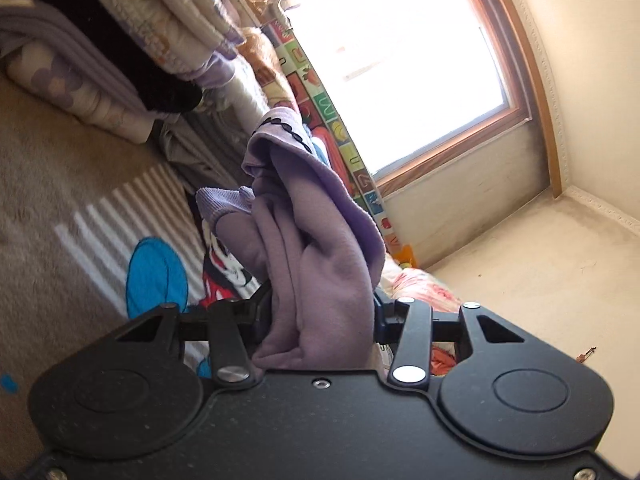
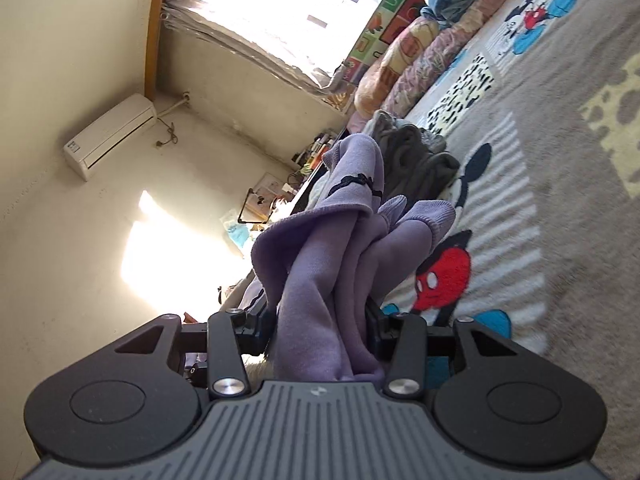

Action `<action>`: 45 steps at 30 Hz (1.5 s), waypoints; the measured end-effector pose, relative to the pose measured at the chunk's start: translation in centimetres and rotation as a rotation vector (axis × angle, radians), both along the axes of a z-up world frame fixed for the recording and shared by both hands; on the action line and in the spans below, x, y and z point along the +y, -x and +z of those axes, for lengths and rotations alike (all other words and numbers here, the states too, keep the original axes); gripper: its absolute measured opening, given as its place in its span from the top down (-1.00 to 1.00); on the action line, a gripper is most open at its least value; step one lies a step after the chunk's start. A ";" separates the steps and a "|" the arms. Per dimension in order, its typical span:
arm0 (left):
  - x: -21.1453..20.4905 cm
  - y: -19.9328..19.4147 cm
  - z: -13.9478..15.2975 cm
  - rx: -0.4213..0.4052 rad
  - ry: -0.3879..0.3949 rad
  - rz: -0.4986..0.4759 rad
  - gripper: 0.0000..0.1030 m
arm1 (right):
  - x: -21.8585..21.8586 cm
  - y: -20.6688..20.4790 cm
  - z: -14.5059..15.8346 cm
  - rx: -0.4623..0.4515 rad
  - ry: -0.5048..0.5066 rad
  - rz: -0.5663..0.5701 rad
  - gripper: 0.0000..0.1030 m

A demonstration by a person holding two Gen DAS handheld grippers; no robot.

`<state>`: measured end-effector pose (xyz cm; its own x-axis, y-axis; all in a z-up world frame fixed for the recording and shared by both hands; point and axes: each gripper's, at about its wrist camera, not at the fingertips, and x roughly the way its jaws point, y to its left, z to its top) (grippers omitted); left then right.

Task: Fold clothes
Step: 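Carry the folded sweatshirt with both grippers toward the stack of clothes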

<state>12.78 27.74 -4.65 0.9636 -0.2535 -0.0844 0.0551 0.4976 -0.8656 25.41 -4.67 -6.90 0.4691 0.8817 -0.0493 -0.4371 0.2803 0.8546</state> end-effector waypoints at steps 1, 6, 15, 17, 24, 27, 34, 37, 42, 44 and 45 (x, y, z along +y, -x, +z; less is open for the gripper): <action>0.3 -0.1 0.4 -0.008 -0.008 0.010 0.14 | 0.3 -0.5 0.4 -0.008 -0.008 0.012 0.12; 1.7 -1.4 2.4 -0.051 -0.016 0.043 0.15 | 2.1 -2.7 2.4 -0.048 -0.045 0.060 0.12; 5.0 -8.4 8.0 -0.124 -0.039 0.059 0.14 | 5.2 -9.5 6.5 -0.099 -0.094 0.089 0.12; 6.2 -10.7 10.0 -0.147 -0.045 0.060 0.14 | 6.3 -12.0 8.0 -0.117 -0.114 0.095 0.12; 10.8 -19.0 12.5 -0.120 -0.004 0.094 0.14 | 10.3 -21.6 9.9 -0.075 -0.140 0.061 0.12; 12.0 -23.1 9.8 0.047 -0.024 0.135 -0.09 | 12.0 -25.7 10.6 -0.056 -0.151 0.046 0.11; 11.4 -25.8 5.7 0.342 -0.124 0.166 -0.07 | 14.7 -29.4 1.8 0.151 0.064 -0.080 0.08; 11.3 -25.0 6.0 0.348 -0.143 0.171 -0.11 | 14.2 -28.9 1.8 0.141 0.002 -0.096 -0.01; 9.6 -22.7 8.6 0.302 -0.267 0.209 -0.30 | 12.5 -27.0 4.4 0.054 0.068 -0.114 -0.32; 8.3 -22.1 9.9 0.286 -0.335 0.219 -0.38 | 11.5 -25.8 5.4 0.024 0.095 -0.117 -0.39; 7.8 -21.4 10.3 0.277 -0.367 0.225 -0.44 | 11.0 -25.3 5.8 0.010 0.109 -0.118 -0.44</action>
